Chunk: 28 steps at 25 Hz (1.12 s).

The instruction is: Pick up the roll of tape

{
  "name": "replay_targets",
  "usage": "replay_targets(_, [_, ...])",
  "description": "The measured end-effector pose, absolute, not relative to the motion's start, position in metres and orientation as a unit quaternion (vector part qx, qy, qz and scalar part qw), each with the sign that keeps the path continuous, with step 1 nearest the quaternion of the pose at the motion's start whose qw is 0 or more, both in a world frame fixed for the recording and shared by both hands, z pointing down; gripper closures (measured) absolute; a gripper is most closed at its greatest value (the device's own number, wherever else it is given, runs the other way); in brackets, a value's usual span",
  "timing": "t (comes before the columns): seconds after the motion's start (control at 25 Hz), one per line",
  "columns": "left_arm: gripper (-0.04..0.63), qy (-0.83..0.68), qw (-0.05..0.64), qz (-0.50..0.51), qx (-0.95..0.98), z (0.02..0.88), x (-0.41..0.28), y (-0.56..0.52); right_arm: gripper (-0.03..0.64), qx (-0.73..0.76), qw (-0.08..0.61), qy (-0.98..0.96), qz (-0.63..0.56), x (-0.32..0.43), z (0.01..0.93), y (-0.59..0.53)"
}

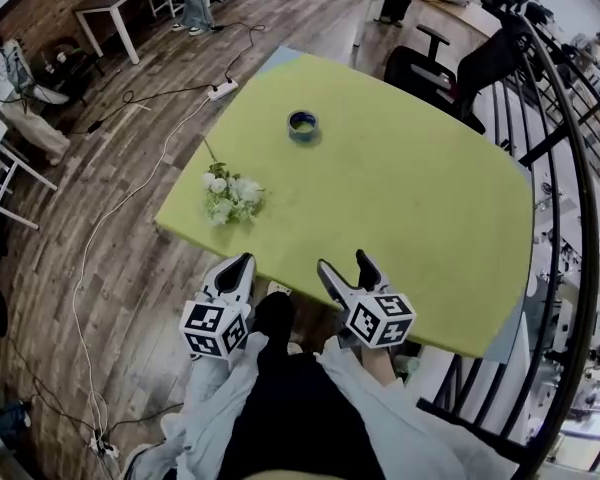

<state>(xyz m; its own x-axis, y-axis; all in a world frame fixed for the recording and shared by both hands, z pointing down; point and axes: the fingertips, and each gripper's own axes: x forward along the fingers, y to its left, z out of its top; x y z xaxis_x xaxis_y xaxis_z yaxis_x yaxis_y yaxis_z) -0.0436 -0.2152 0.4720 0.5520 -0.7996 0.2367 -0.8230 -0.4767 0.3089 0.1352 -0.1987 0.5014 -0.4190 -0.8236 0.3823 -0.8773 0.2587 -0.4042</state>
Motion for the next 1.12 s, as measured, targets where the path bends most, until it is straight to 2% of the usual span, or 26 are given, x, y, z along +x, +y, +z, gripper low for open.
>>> replay_targets(0.4, [0.566,-0.463,0.198,0.031,0.863,0.462,-0.040,-0.303,0.210,0.544,0.056,-0.788,0.284,0.138,0.493,-0.281])
replay_targets(1.12, [0.566,-0.452,0.190,0.020,0.871,0.455,-0.037,-0.422,0.209,0.527,0.109,-0.819,0.198,0.141,0.458,-0.427])
